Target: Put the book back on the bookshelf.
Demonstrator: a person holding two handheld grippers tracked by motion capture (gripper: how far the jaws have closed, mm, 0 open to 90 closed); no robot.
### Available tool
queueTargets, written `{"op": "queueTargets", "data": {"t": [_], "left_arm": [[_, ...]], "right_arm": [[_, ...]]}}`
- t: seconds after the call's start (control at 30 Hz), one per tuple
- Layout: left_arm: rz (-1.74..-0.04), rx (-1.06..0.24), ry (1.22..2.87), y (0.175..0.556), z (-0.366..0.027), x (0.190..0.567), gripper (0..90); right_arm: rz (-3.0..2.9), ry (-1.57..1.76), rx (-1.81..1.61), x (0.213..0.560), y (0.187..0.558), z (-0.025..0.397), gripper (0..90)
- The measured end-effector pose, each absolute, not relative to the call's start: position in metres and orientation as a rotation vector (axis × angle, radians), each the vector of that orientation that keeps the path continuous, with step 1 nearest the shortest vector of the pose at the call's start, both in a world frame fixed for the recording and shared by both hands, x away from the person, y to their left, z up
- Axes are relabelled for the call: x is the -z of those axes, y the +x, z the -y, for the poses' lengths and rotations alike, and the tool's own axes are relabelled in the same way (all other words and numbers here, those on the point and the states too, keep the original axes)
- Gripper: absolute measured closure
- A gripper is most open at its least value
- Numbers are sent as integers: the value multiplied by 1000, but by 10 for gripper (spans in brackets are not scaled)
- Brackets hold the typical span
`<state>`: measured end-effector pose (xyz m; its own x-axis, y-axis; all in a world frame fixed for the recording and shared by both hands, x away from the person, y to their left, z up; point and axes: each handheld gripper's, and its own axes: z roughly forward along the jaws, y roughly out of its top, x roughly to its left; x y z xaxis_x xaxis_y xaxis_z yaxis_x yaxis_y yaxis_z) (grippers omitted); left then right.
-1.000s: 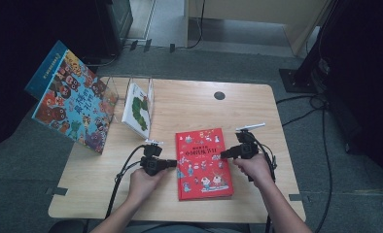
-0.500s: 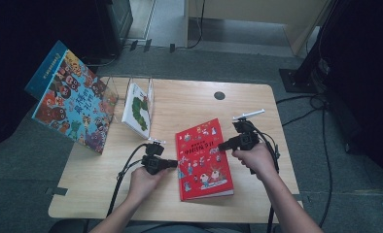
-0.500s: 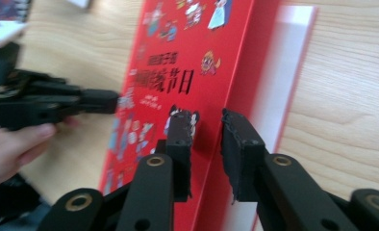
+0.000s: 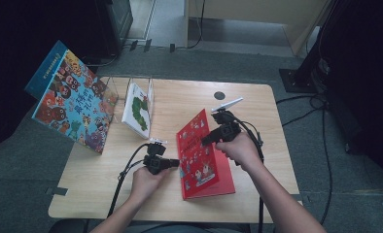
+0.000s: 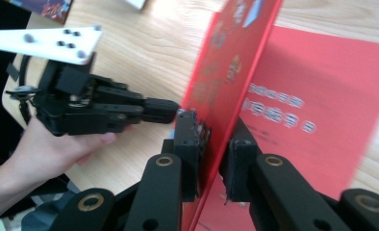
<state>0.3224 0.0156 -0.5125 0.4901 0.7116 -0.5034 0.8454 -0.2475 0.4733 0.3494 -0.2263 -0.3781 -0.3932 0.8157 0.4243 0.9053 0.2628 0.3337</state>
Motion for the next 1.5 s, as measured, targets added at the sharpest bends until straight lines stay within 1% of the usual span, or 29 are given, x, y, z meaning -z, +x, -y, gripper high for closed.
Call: {"op": "queueTargets", "data": {"t": [0.17,0.2,0.23,0.33,0.4,0.63,0.83,1.1,1.33,1.5], "left_arm": [[-1266,229,2010,323,-15,513,890],[-1270,242,1989,324,-16,512,844],[-1274,248,1987,325,-17,512,769],[-1268,230,1983,325,-20,510,745],[-1266,244,1970,325,-22,509,712],[-1252,229,1971,325,-23,506,616],[-1244,255,1962,327,-24,502,578],[-1202,275,1964,329,-19,492,567],[-1175,321,1913,333,-6,483,538],[-1148,324,1865,336,-8,474,530]], "right_arm": [[2494,-1559,686,375,357,197,803],[2510,-1550,670,374,358,195,811],[2518,-1536,643,372,360,194,821],[2546,-1508,572,366,365,192,859],[2582,-1496,519,361,366,192,886],[2725,-1430,396,352,368,188,886],[2666,-1442,466,344,370,201,886],[2610,-1446,588,323,373,220,887],[2549,-1427,729,311,365,231,888],[2537,-1397,807,302,359,233,887]]}}
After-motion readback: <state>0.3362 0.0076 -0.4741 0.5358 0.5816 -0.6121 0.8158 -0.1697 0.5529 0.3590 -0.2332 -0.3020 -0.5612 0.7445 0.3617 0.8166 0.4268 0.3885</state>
